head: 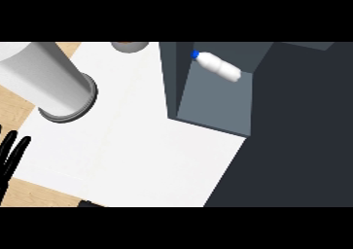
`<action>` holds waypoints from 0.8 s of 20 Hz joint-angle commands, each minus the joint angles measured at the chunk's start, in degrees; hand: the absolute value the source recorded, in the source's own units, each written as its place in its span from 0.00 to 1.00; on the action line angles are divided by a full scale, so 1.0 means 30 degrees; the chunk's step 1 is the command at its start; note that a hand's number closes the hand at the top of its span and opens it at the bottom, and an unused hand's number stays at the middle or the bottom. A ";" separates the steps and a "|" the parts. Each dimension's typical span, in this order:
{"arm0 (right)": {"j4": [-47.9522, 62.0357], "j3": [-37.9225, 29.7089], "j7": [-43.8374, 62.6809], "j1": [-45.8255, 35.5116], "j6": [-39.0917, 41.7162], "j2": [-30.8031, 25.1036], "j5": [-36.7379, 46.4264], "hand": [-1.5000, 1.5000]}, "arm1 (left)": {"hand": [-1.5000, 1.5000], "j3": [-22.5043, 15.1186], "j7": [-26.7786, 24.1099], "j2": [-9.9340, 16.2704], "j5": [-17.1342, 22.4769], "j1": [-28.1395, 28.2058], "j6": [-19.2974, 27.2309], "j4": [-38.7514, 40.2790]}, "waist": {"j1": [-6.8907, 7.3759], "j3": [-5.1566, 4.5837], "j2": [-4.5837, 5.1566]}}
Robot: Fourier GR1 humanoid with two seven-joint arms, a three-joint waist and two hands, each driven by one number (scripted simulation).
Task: Pick up the bottled water, place it into the cabinet and close the cabinet
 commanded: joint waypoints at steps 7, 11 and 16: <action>0.0662 0.2147 0.1716 -0.0666 -0.0501 0.1425 -0.1034 1.00 | 0.00 0.0347 0.0020 0.0208 0.0302 -0.0128 -0.0523 0.0168 | 0.0319 0.0023 0.0590; 0.1217 0.2538 0.1477 -0.0532 0.0017 0.1388 -0.2032 1.00 | 0.00 0.0275 0.0037 0.0139 0.0403 -0.0338 -0.0701 0.0048 | 0.0844 0.0087 0.0903; 0.1519 0.1690 0.1588 -0.0661 -0.0616 0.1950 -0.2613 1.00 | 0.00 0.0677 0.0055 0.0402 0.0461 -0.0523 -0.0852 0.0362 | 0.0880 0.0128 0.0965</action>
